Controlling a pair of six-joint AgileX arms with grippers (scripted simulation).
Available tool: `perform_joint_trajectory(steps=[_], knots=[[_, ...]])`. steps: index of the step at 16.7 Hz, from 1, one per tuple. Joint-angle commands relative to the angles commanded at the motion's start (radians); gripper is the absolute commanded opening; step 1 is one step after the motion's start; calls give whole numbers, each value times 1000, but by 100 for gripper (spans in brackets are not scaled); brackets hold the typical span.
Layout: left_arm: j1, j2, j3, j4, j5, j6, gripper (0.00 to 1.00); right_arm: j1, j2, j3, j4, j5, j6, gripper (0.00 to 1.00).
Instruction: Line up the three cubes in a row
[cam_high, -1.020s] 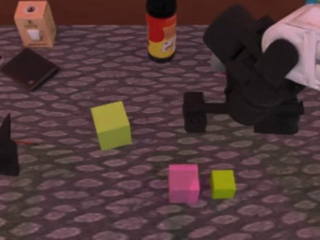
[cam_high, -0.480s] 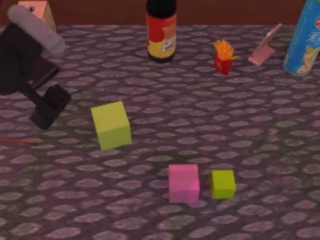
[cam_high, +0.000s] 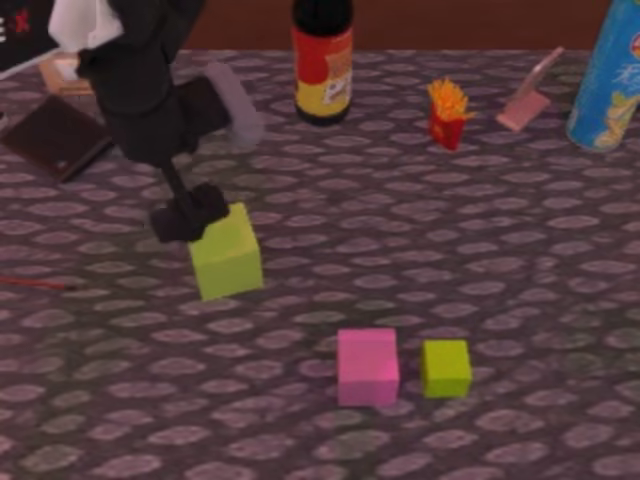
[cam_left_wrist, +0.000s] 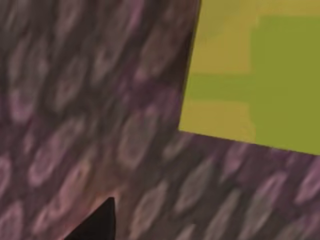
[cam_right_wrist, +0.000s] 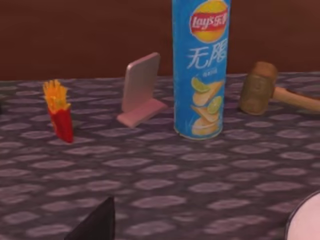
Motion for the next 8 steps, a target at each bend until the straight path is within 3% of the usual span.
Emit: perform_joint_trajectory(steps=[4,8], knots=[[-33,181,174,-95,0,74,100,-59,-153,-120,122,-59,-45,100],[-42,225,215,-117,1,92,100,-74,-184,-147,153,-75,-53,100]])
